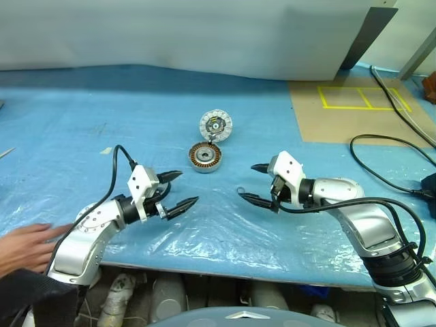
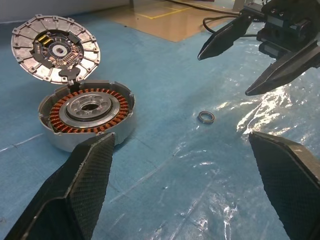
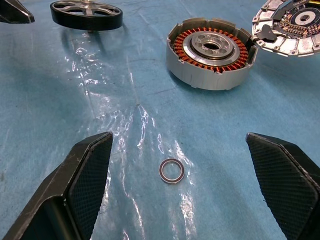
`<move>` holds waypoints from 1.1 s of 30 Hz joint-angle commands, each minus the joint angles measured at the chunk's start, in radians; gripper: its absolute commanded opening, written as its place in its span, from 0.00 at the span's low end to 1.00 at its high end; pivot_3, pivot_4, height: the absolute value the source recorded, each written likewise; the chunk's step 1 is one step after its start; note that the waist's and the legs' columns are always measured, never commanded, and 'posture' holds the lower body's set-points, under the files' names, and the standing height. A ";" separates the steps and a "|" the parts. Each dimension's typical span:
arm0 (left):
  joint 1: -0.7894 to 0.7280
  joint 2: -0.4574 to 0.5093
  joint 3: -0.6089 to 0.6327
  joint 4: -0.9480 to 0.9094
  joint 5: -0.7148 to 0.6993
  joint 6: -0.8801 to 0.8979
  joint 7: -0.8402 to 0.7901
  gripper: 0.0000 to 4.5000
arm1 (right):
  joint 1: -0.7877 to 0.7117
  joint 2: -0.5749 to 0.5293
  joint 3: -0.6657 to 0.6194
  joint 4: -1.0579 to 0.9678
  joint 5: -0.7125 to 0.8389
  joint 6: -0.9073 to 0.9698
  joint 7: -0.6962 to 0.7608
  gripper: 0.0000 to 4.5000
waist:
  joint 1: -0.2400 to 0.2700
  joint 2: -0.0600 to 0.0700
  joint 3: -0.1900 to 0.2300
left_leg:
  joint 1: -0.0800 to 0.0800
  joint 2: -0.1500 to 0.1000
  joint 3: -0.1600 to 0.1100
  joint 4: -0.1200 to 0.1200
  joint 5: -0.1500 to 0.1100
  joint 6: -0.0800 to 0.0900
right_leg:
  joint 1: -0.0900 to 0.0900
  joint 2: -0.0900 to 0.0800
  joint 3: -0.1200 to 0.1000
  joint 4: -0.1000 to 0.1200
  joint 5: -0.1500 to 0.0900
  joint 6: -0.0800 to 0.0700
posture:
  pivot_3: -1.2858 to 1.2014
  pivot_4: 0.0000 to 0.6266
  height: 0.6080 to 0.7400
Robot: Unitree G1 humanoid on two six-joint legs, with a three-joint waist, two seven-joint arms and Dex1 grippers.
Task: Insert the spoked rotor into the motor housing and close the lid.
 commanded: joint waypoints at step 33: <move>-0.024 0.014 0.001 0.061 0.017 -0.060 -0.052 1.00 | 0.017 0.019 -0.010 -0.033 -0.002 -0.025 -0.036 0.99 | 0.000 0.000 0.000 | 0.000 0.000 0.000 0.000 0.000 0.000 | 0.000 0.000 0.000 0.000 0.000 0.000 | 0.52 0.24 1.00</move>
